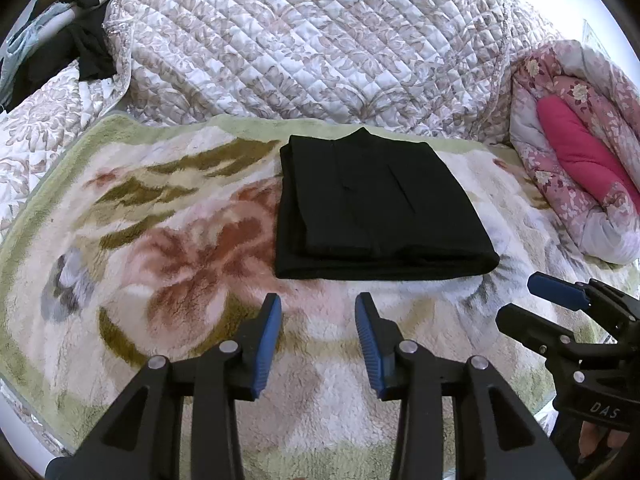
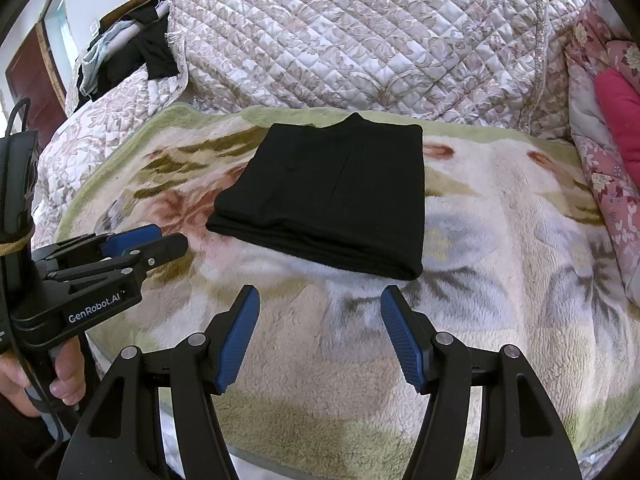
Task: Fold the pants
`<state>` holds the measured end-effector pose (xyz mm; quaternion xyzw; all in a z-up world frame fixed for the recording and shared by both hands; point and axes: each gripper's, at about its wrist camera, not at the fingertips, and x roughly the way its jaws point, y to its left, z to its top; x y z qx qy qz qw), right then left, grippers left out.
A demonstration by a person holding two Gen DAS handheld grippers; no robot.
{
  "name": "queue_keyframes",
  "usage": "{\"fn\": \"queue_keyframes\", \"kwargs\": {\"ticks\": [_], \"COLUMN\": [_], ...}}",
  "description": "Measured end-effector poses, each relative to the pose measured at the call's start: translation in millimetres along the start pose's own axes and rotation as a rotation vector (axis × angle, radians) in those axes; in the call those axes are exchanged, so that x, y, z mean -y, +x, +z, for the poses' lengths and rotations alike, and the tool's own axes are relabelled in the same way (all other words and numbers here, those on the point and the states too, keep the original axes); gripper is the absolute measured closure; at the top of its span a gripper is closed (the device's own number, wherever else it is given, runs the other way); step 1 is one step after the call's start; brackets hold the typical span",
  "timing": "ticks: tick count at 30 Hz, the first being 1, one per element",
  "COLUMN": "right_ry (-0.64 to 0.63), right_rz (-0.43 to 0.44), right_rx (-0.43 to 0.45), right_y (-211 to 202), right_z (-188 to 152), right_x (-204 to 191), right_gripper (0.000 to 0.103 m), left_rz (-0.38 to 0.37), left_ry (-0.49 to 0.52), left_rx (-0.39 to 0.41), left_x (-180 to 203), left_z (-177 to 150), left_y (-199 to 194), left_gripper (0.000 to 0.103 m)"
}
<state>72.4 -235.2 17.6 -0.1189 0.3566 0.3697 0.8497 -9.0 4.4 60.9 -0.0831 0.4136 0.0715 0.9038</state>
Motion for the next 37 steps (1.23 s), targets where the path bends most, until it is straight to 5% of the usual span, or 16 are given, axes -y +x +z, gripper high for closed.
{"fn": "queue_keyframes", "kwargs": {"ticks": [37], "right_ry": [-0.001], "right_rz": [-0.001], "right_rx": [-0.007], "right_y": [3.8], "right_z": [-2.3], "right_x": [-3.9], "right_gripper": [0.04], "left_rz": [0.026], "left_ry": [0.018], "left_rx": [0.002], "left_x": [6.4], "left_z": [-1.0], "left_y": [2.7], "left_gripper": [0.059]}}
